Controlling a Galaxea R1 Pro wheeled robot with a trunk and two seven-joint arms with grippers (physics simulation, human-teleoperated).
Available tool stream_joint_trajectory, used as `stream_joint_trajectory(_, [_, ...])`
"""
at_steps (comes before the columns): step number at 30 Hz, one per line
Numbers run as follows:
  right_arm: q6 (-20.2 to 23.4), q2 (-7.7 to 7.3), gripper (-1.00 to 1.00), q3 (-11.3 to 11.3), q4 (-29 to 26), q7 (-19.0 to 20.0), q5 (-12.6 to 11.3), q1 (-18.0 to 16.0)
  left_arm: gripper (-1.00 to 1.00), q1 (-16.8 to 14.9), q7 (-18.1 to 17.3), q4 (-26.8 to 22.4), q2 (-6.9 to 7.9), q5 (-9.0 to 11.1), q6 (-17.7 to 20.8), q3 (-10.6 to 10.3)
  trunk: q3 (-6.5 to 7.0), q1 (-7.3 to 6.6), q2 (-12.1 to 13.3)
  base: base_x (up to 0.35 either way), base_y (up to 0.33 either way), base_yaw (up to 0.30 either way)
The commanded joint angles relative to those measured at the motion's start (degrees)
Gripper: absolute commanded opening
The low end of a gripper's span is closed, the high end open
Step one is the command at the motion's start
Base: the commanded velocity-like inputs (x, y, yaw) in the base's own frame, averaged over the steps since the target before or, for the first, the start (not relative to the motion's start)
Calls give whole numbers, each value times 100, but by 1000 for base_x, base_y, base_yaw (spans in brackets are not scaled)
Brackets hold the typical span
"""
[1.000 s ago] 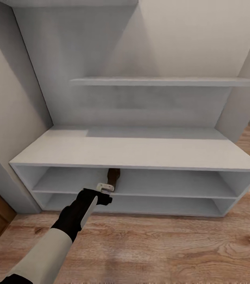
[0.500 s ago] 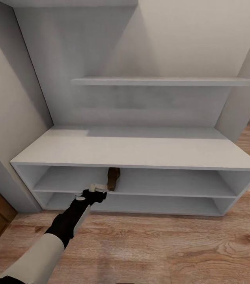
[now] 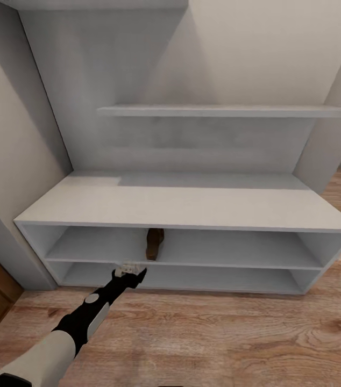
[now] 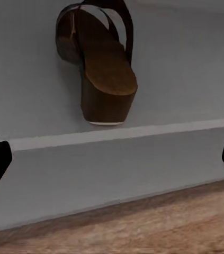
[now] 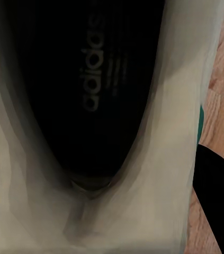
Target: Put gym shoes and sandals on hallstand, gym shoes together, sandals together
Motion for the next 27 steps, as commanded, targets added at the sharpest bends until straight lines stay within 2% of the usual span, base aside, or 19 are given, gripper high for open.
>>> stream_joint_trajectory(1, [31,0,-100,-6,-6,2,11,-1,100,-3,-45,250,31,57,-52,-37,-5,-1,-2,-196,-14,0])
stream_joint_trajectory(14, [29,0,-100,-3,-6,2,11,1,100,-3,-58,293,33,54,-50,-45,-5,-1,-2,-323,-113,0])
stream_joint_trajectory(21, [26,0,-100,5,-6,2,11,-1,100,-3,-58,293,34,49,-48,-45,-5,-1,-2,-334,-22,0])
stream_joint_trajectory(27, [27,0,-100,7,-6,2,11,-1,100,-3,-59,290,34,46,-48,-46,-5,-1,-2,-115,-1,0])
